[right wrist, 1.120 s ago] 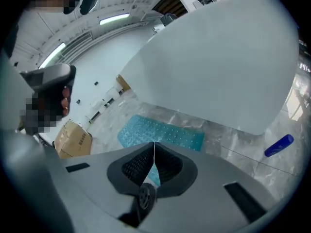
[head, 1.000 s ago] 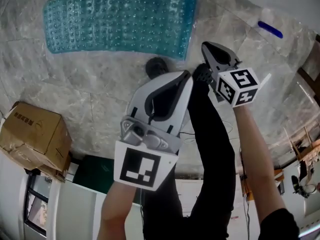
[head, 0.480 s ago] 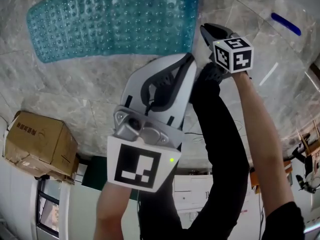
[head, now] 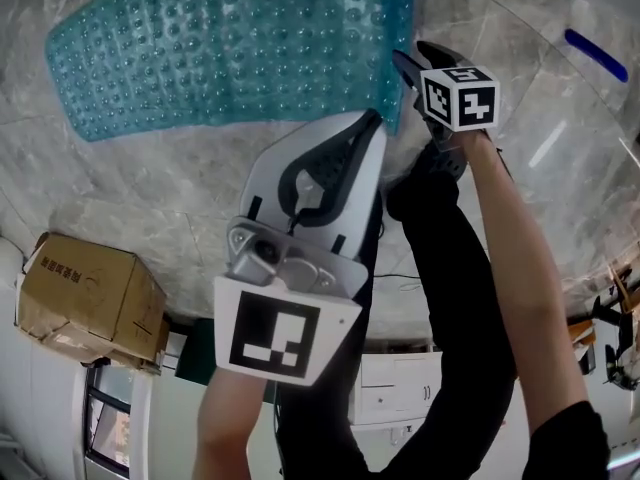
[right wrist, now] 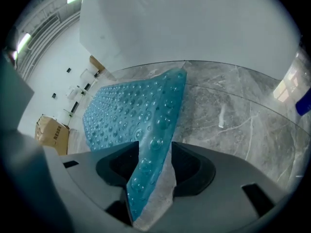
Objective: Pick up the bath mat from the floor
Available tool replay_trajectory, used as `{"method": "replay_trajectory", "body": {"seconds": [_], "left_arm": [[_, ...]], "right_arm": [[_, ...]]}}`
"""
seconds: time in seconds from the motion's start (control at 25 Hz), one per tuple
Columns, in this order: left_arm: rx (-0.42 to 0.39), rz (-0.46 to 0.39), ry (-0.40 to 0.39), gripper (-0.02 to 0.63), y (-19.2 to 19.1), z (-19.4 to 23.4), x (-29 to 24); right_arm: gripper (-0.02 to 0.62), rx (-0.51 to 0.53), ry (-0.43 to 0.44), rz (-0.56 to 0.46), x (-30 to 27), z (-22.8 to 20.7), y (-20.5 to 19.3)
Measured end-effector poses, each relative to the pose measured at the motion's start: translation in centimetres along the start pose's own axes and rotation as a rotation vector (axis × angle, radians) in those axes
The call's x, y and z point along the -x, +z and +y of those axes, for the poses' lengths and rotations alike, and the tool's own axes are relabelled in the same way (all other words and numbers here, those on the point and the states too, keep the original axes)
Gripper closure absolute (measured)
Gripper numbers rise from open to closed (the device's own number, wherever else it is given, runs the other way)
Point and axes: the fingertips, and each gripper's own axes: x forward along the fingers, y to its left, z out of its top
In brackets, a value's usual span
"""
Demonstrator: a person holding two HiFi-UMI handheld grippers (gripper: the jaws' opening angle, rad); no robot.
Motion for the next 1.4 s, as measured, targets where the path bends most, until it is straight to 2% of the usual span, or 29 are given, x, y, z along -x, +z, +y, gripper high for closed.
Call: {"method": "replay_trajectory", "body": {"seconds": [0.2,0.4,0.48,0.68,0.8,0.92,1.2,1.4], "left_arm": [[-0.013,0.017,-0.007,0.604,-1.1,0.8,-0.5],[-0.023,0.009,0.005,0.604,-1.0,1.3,-1.0],[-0.018,0.008,0.012,0.604,-1.1,1.2,-1.0],[-0.034,0.025,0.007,0.604,-0.8,0.7,-0.3],[-0.045,0.028,0.015,0.604,0.2,0.2,0.5],[-0.032,0.021,0.037,0.604,1.7,-0.6,1.8],[-0.025,-0.006,0.074,0.604,6.6,-3.6,6.1],[-0.045,-0.039,0.083,0.604,11.5,-6.4,10.1]], "right_arm": [[0.394,-0.088,0.029,0.03,-2.1,-0.4,-0.8],[0.394,-0.166,0.012,0.053,-3.3,-1.0,-1.6],[0.417,-0.18,0.004,0.058,-3.3,-1.0,-1.7],[0.467,-0.125,-0.025,0.061,-2.1,0.4,-1.1],[0.51,-0.057,-0.034,0.051,-0.5,2.2,0.2],[0.543,-0.036,-0.019,0.045,1.8,4.2,1.0],[0.549,-0.008,0.051,0.031,9.2,9.6,3.3],[0.554,0.024,0.085,0.039,16.7,13.4,4.8]]}}
